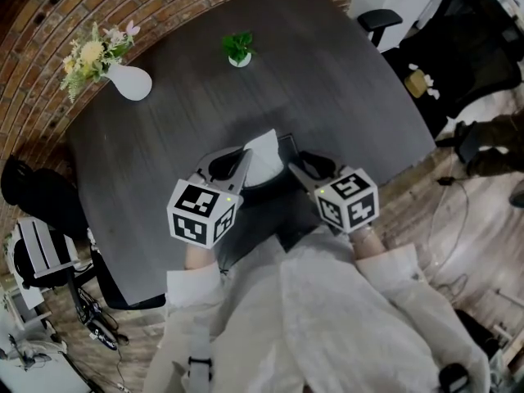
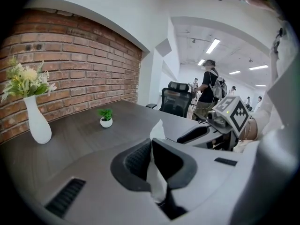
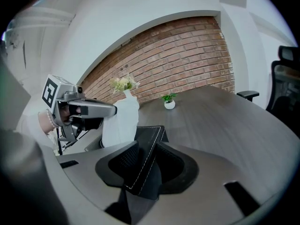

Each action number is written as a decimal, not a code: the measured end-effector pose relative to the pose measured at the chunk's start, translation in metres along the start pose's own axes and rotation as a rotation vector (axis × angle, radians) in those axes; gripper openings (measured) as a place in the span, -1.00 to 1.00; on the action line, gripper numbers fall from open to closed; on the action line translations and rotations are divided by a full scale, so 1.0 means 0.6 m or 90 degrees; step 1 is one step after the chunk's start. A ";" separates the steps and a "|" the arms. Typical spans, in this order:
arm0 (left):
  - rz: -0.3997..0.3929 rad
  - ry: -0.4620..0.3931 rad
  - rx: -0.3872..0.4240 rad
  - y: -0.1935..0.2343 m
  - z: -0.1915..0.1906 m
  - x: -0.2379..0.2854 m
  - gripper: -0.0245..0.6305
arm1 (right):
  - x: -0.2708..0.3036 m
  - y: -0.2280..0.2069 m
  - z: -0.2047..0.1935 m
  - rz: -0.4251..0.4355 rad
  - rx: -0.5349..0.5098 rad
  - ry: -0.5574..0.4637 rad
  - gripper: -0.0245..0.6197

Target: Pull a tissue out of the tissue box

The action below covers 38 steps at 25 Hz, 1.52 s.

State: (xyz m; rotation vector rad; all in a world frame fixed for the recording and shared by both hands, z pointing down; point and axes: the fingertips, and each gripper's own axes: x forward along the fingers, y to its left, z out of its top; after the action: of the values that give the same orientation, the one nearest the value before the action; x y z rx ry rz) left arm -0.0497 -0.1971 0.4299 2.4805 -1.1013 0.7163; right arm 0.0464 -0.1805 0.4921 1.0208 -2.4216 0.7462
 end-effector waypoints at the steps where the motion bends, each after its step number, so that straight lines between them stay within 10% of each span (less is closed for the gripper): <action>1: 0.002 -0.003 -0.001 0.001 0.002 -0.001 -0.90 | 0.000 0.000 0.000 0.000 0.000 0.000 -0.55; 38: 0.015 -0.061 -0.031 0.012 0.037 -0.030 -0.90 | -0.001 0.005 0.005 -0.011 -0.008 0.004 -0.55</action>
State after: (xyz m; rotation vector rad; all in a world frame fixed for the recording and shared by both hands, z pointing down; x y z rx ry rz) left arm -0.0584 -0.2018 0.4024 2.4878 -1.1700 0.5750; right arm 0.0443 -0.1804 0.4885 1.0320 -2.4055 0.7266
